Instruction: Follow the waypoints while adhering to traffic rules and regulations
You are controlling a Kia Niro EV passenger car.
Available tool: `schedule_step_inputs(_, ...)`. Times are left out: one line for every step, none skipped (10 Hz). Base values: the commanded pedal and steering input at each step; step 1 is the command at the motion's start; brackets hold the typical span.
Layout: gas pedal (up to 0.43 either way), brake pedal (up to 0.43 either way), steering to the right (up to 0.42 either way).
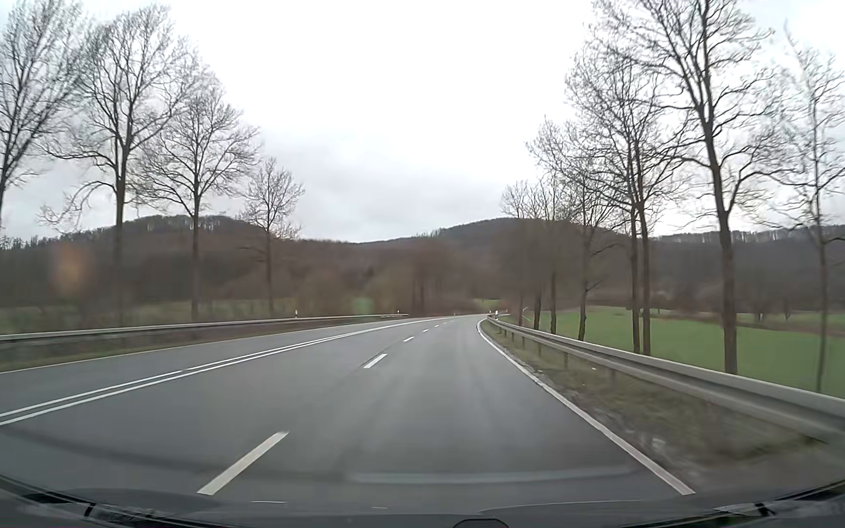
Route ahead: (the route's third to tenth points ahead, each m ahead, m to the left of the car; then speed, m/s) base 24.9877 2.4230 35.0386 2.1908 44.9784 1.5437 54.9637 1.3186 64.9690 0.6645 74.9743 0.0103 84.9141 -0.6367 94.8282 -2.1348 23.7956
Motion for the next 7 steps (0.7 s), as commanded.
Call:
schedule_step_inputs(0.248,0.000,0.008)
schedule_step_inputs(0.248,0.000,0.007)
schedule_step_inputs(0.240,0.000,0.006)
schedule_step_inputs(0.240,0.000,0.006)
schedule_step_inputs(0.240,0.000,0.006)
schedule_step_inputs(0.240,0.000,0.006)
schedule_step_inputs(0.240,0.000,0.006)
